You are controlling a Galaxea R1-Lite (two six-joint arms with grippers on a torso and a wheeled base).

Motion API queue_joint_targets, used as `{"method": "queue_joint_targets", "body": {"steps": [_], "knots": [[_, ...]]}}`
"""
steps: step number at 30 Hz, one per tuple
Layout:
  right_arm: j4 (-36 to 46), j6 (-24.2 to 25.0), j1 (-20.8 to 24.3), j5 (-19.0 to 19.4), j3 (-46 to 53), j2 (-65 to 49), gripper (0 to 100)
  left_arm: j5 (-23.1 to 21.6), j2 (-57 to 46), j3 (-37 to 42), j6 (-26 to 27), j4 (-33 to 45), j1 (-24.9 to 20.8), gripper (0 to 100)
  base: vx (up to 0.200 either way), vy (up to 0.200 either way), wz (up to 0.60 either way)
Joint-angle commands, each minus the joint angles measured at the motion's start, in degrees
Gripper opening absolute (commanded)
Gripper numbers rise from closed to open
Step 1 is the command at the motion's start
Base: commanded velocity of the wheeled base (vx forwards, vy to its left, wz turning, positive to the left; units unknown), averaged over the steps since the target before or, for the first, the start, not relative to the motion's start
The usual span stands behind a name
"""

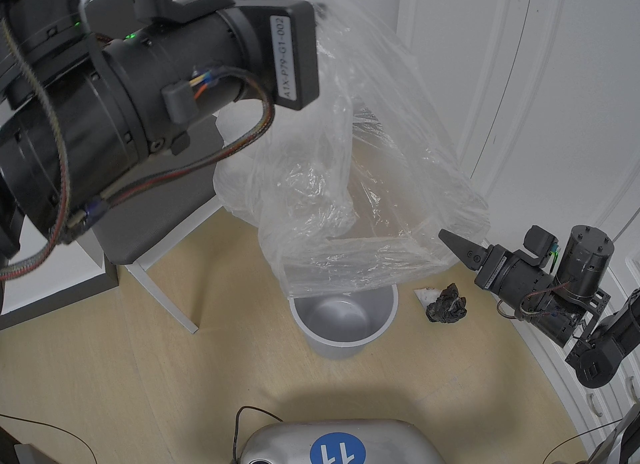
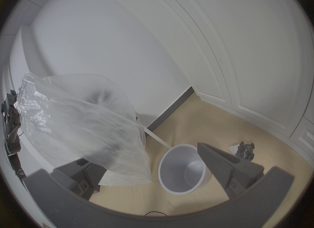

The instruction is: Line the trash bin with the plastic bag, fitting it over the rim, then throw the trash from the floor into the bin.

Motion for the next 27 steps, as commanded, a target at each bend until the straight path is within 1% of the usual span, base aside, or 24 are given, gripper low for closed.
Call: {"method": "queue_joint_targets", "body": {"steps": [1,5,9,19,23,24,26,27], "knots": [[0.01,-0.08,0.13,0.02,0.09,0.04,100,0.03,-0.38,-0.05,-0.01,-0.03,-0.59,0,0.0,0.0,0.0],[-0.08,-0.08,0.83,0.02,0.53,-0.05,100,0.03,-0.38,-0.05,-0.01,-0.03,-1.03,0,0.0,0.0,0.0],[-0.08,-1.75,1.62,0.1,1.58,0.22,100,0.03,-0.47,-0.05,-0.01,-0.03,-1.21,0,0.0,0.0,0.0],[-0.34,-2.8,3.56,-0.25,2.55,2.68,100,0.12,-1.17,-0.05,-0.01,-0.03,-3.67,0,0.0,0.0,0.0],[-0.43,-5.09,3.91,-0.34,3.25,3.38,100,0.12,-1.17,0.04,-0.01,-0.03,-3.93,0,0.0,0.0,0.0],[-0.69,-6.14,3.91,-0.25,3.69,3.56,100,0.21,-1.17,0.04,-0.1,-0.03,-4.2,0,0.0,0.0,0.0],[-2.27,-6.67,3.91,-0.25,4.04,3.73,100,0.12,-1.17,0.13,-0.27,-0.12,-4.2,0,0.0,0.0,0.0],[-5.09,-6.67,4.0,-0.07,4.4,4.08,100,0.21,-1.17,0.13,-0.71,-0.12,-4.29,0,0.0,0.0,0.0]]}}
